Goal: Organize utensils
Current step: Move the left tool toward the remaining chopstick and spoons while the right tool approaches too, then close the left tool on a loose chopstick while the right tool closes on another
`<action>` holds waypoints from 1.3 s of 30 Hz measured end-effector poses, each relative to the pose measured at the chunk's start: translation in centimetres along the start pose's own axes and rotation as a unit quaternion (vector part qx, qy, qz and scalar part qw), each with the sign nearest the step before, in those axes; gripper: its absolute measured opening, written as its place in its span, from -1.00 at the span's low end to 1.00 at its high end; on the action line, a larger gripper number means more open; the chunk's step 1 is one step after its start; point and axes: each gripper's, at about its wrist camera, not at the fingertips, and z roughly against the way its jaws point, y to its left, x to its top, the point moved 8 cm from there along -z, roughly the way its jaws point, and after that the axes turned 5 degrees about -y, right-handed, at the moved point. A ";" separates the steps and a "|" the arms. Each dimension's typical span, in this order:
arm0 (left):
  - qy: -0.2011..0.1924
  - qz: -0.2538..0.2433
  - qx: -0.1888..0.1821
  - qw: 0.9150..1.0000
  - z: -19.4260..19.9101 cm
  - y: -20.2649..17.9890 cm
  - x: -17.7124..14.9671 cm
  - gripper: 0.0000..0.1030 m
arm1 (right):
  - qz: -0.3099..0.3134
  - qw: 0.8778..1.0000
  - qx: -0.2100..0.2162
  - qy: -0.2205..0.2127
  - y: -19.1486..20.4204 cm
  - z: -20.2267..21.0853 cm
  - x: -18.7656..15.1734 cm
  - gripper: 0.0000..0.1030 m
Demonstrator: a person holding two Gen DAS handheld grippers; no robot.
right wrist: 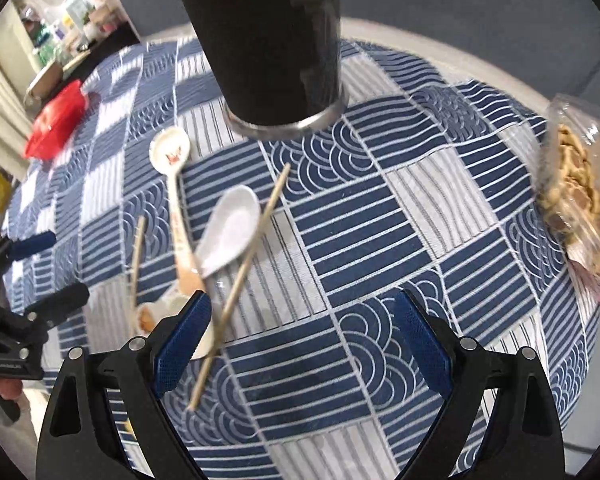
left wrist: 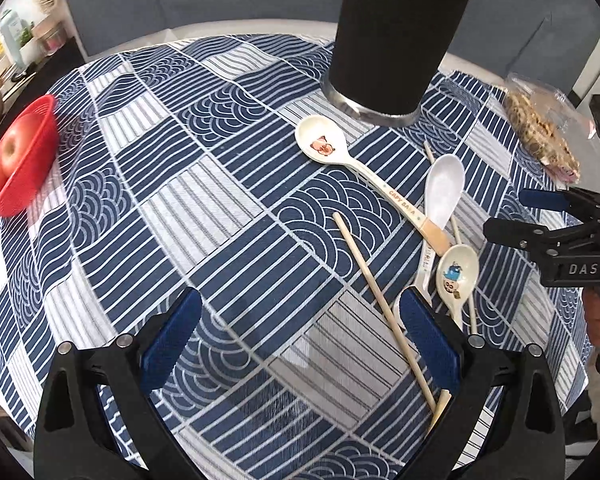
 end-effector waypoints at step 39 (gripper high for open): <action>0.101 0.038 0.050 0.993 -1.8 -1.8 -4.2 0.31 | 0.001 0.996 -0.052 0.067 -1.3 -0.6 -2.6 0.22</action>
